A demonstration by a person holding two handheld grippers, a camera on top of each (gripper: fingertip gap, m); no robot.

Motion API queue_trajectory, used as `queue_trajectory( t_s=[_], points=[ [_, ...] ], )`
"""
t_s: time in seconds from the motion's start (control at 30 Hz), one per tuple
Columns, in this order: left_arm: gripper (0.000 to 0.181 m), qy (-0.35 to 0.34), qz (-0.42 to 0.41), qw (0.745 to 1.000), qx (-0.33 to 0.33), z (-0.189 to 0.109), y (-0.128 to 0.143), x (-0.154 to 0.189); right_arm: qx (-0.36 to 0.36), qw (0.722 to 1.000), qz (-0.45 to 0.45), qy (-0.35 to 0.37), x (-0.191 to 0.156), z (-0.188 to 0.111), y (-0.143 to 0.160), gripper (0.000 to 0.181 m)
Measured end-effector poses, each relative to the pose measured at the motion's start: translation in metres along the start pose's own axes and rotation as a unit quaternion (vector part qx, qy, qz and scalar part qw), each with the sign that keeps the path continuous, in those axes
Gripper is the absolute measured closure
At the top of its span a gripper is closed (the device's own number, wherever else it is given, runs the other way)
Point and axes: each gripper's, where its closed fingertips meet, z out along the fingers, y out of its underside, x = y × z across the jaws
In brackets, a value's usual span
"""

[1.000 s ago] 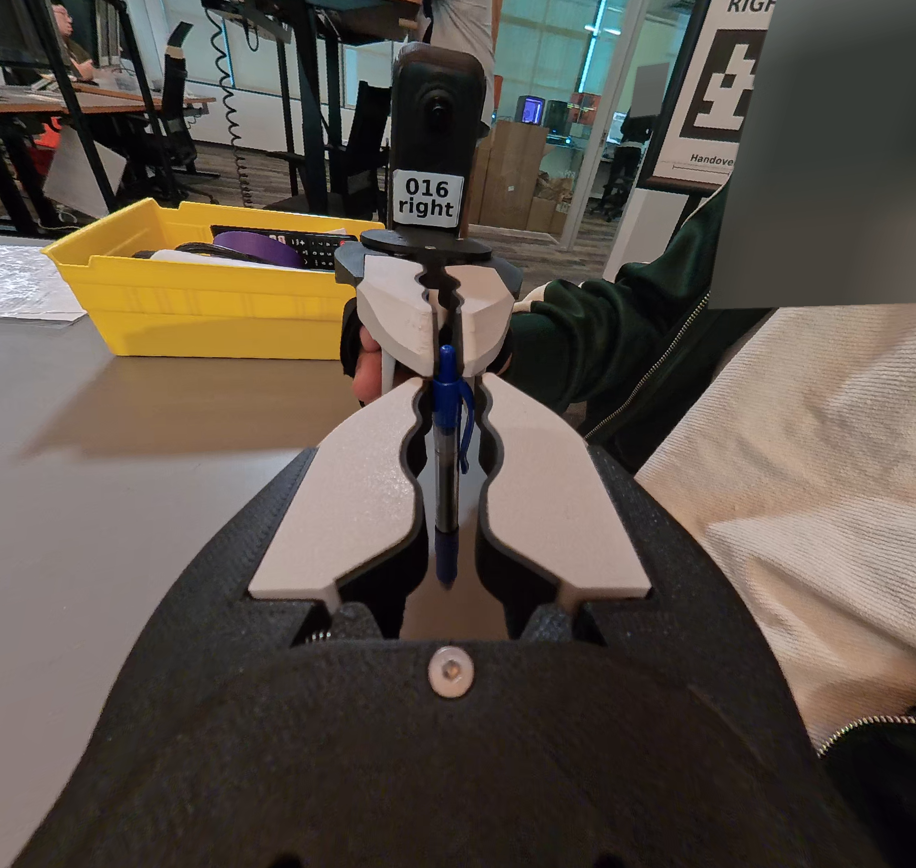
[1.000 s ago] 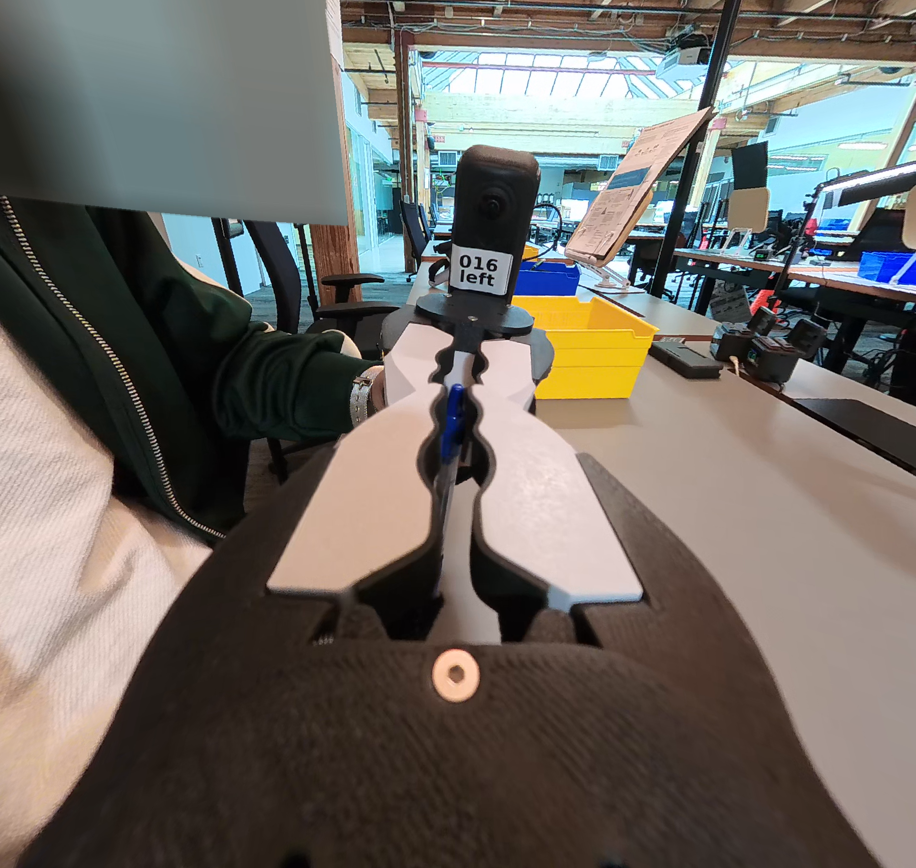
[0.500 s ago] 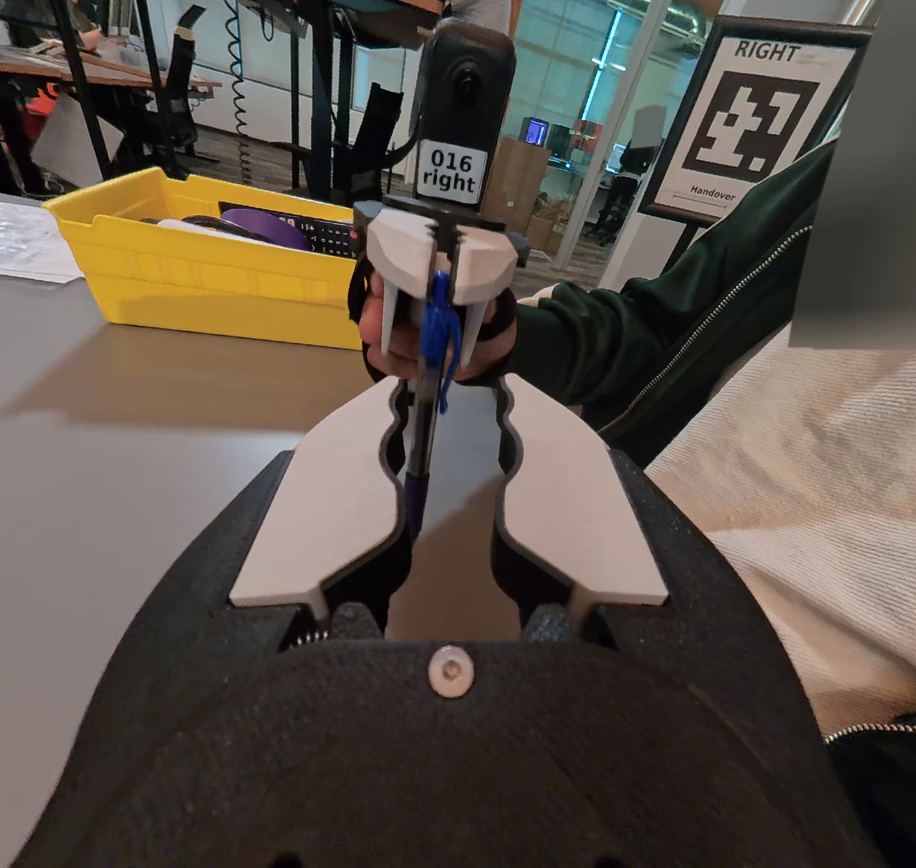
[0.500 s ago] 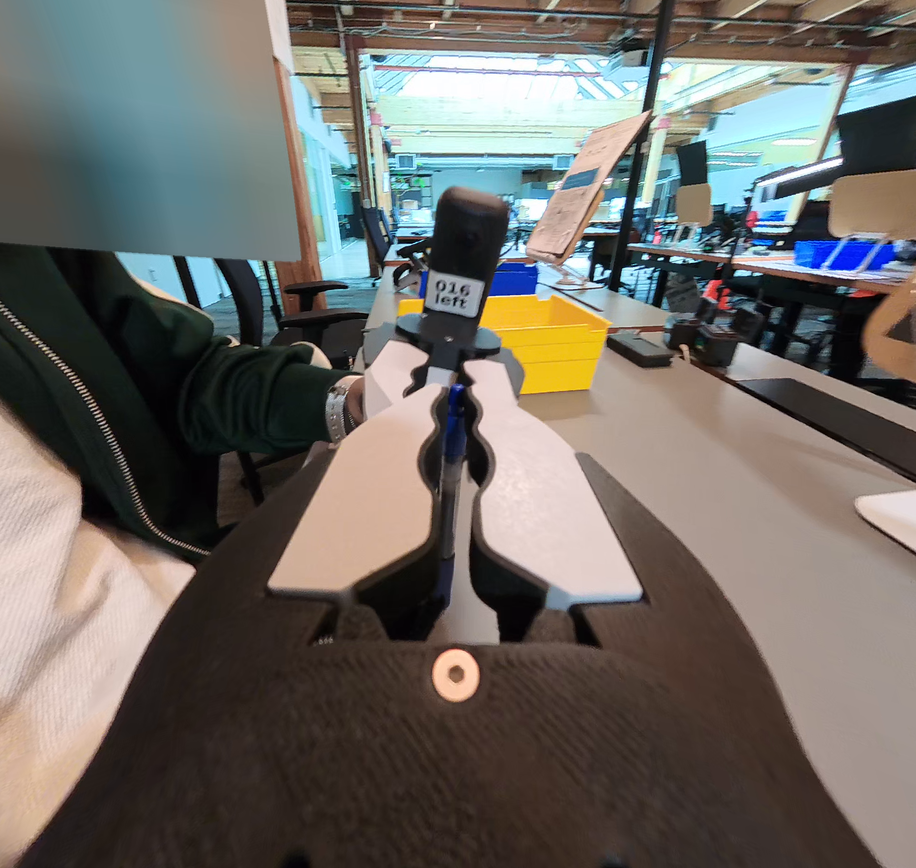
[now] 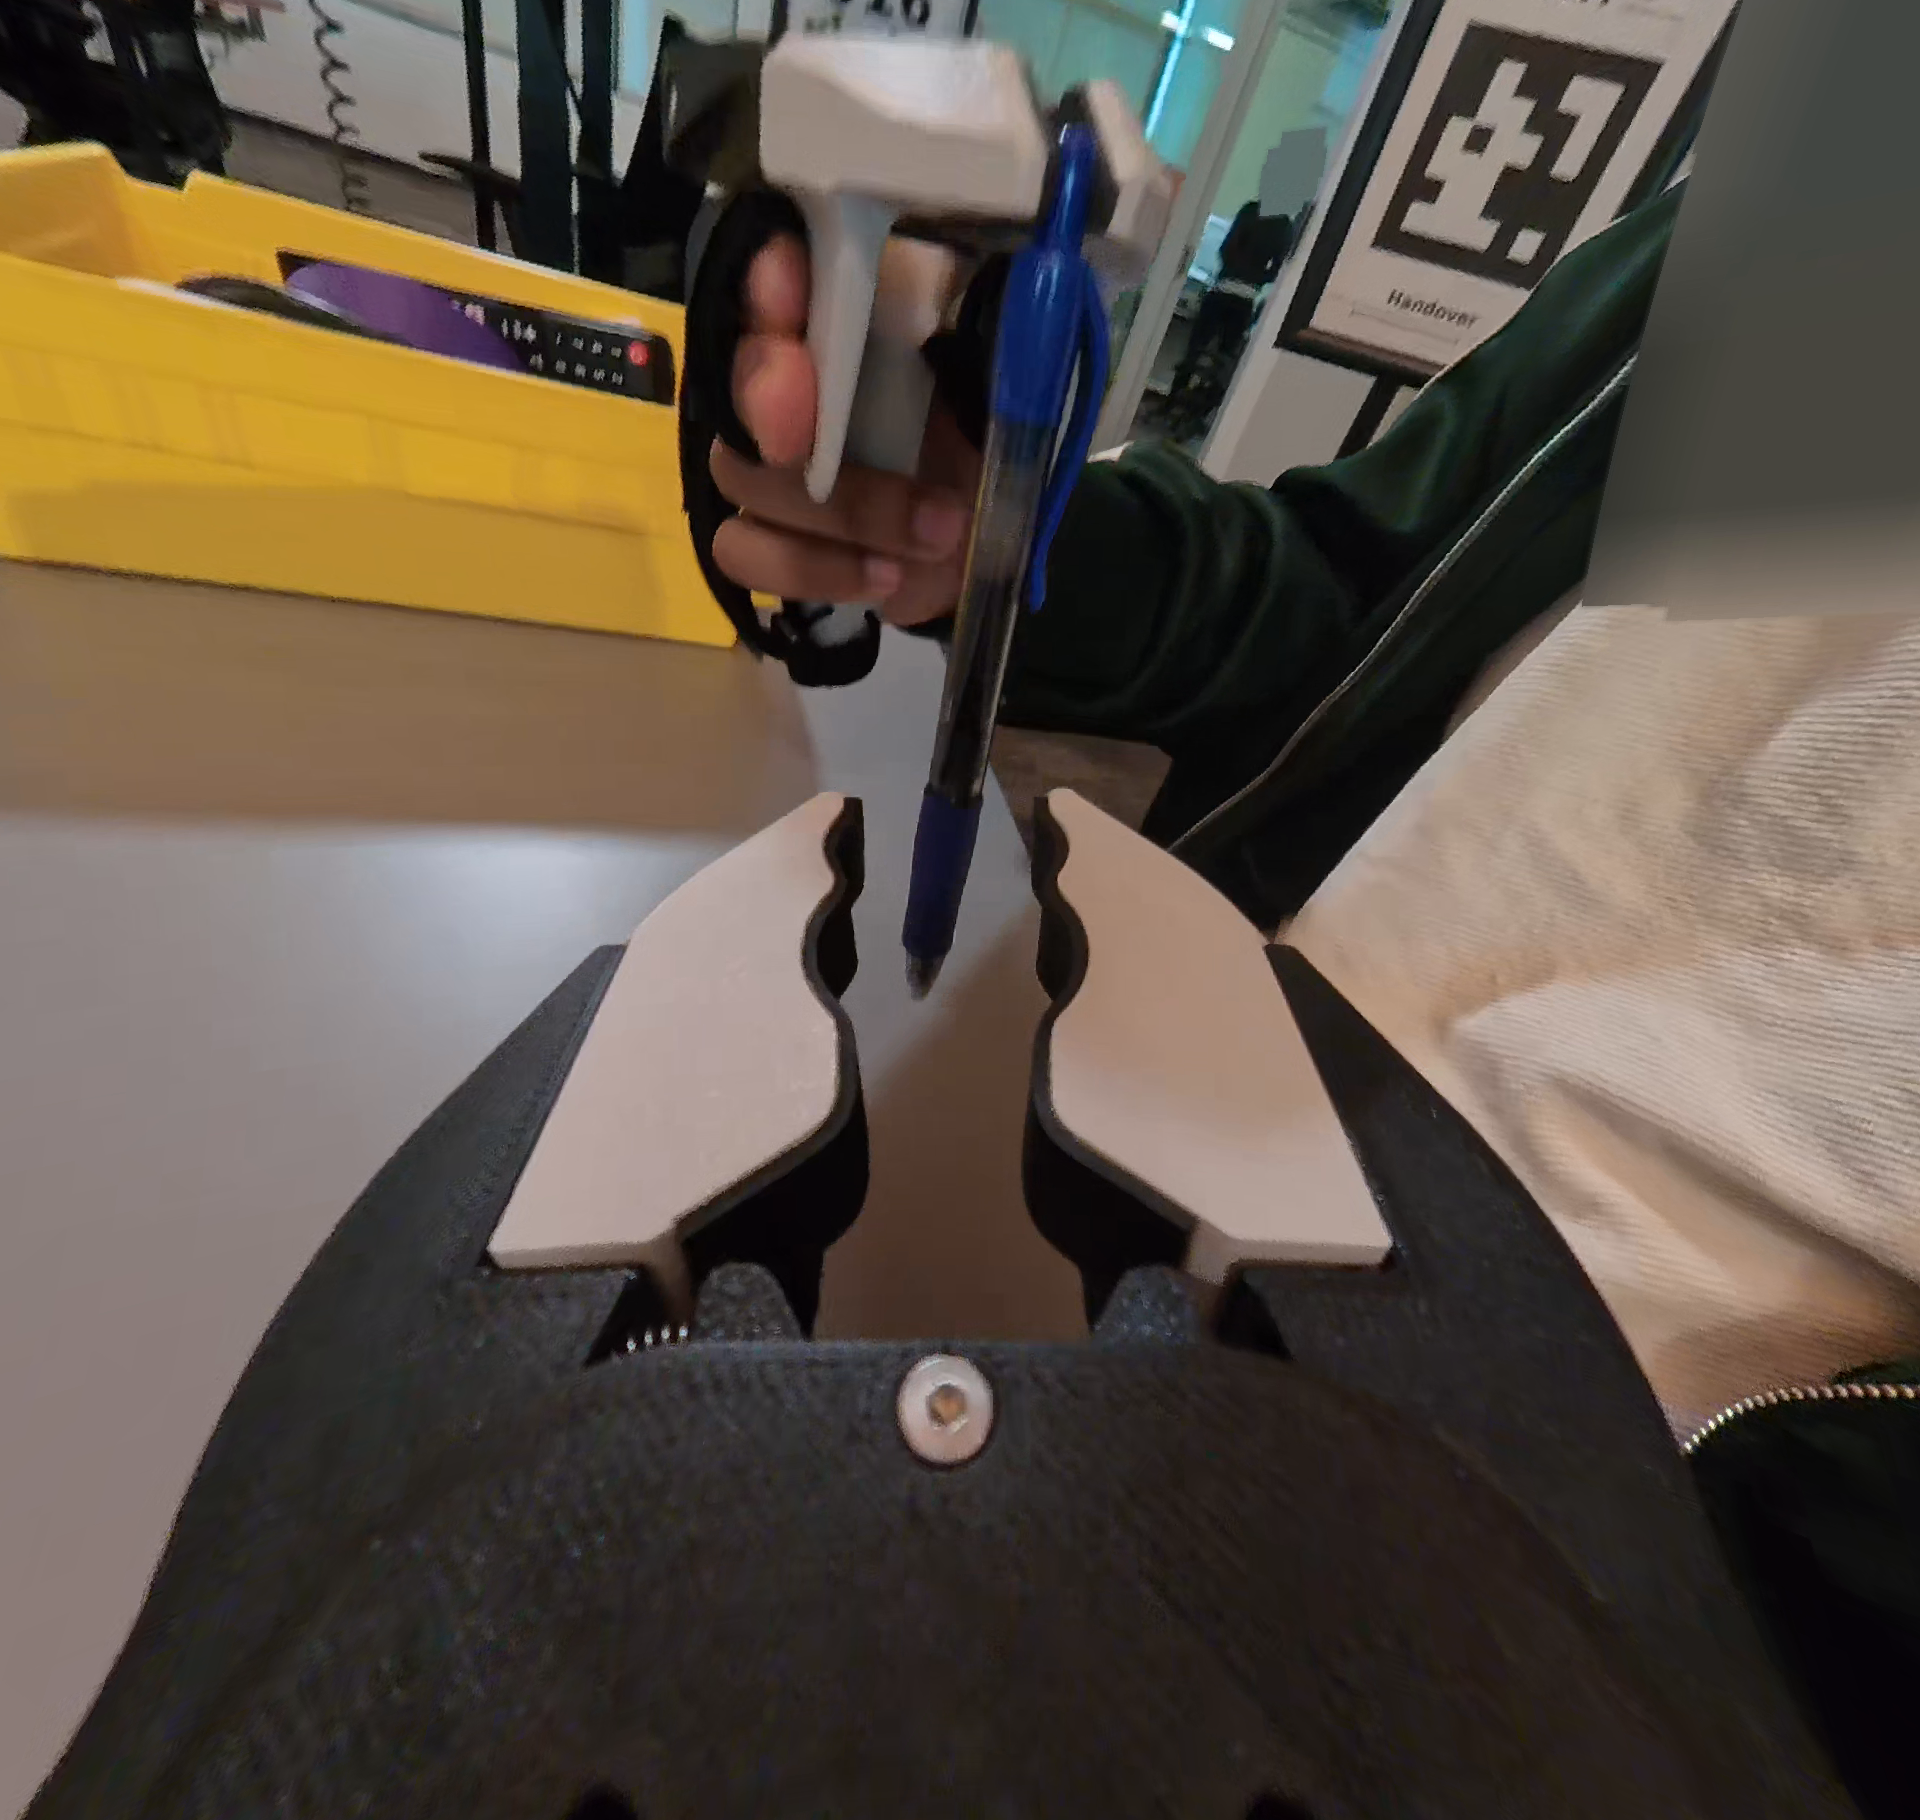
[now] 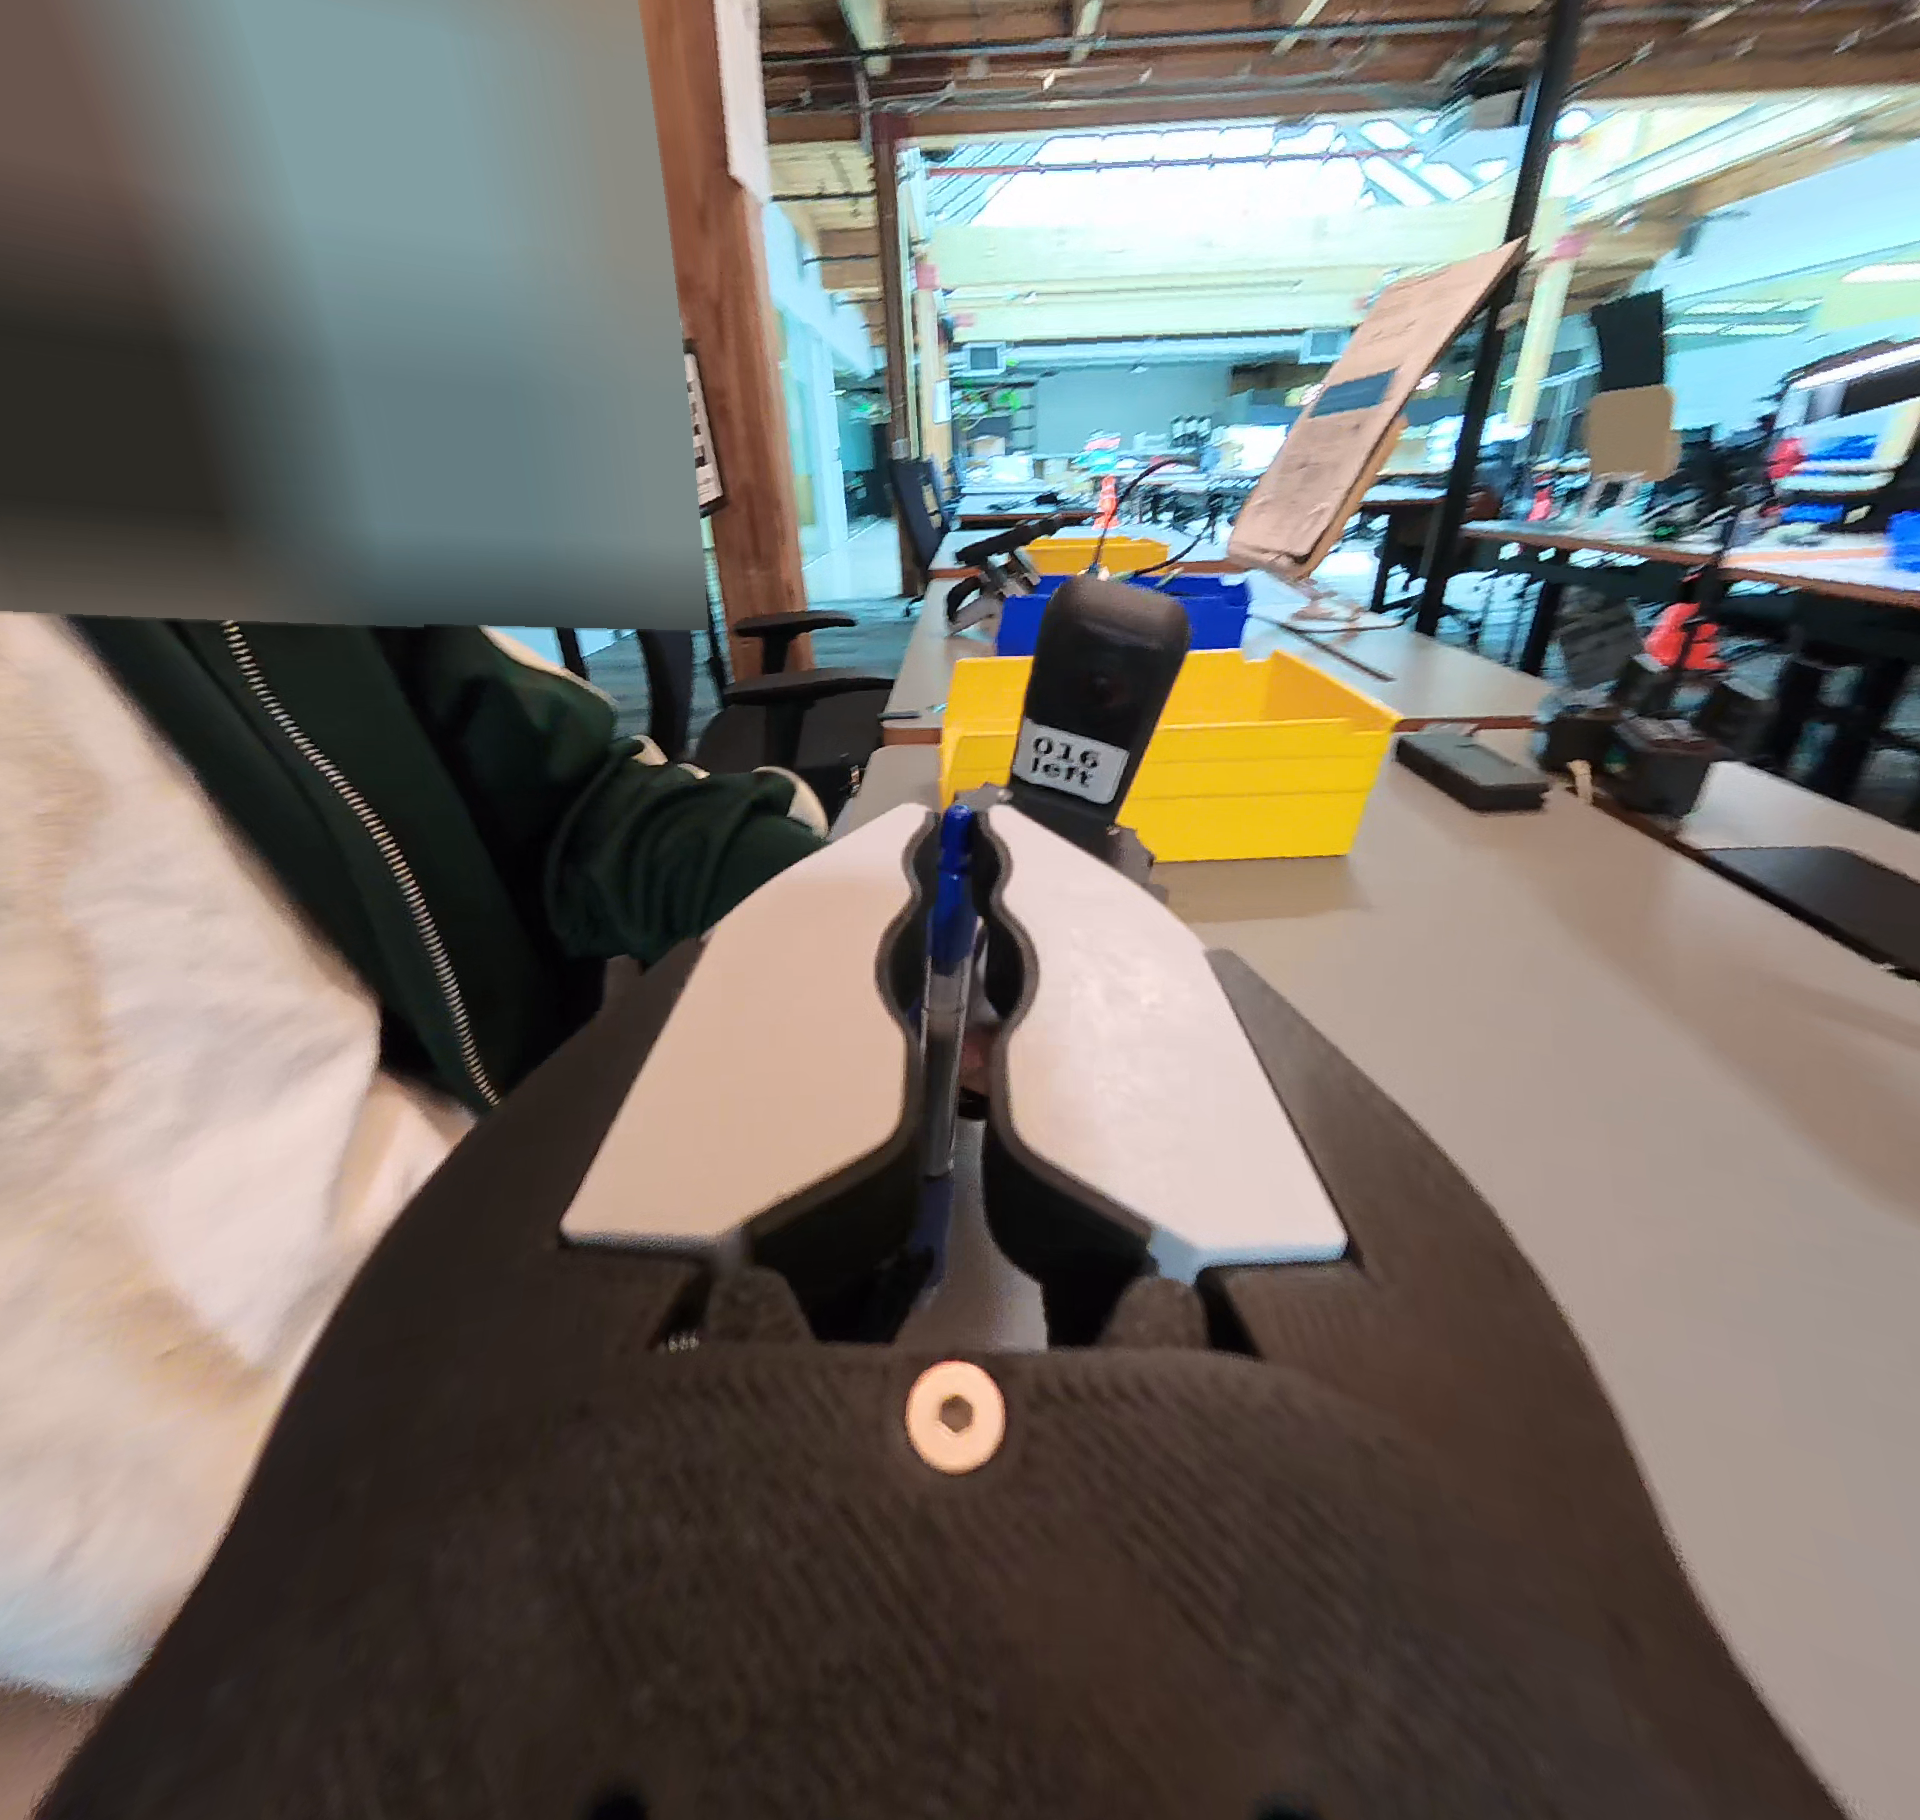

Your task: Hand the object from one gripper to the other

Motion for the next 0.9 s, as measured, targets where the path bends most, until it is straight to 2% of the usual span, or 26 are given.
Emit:
queue_trajectory(
  t_s=[0.17,0.33,0.47,0.9],
  points=[
    [0.157,0.027,0.01,0.999,0.026,0.002,-0.013,0.013,-0.012,0.999,0.018,-0.029,-0.006,0.002,0.006,0.175],
    [0.153,0.028,0.017,0.999,0.033,0.005,-0.016,0.017,-0.02,0.999,0.02,-0.037,-0.01,0.004,0.008,0.176],
    [0.157,0.019,0.028,0.998,0.048,0.004,-0.025,0.019,-0.023,0.999,0.021,-0.039,-0.01,0.006,0.01,0.175],
    [0.162,0.013,0.02,0.999,0.046,0.004,-0.022,0.016,-0.027,0.999,0.017,-0.029,-0.007,0.005,0.01,0.176]
  ],
)
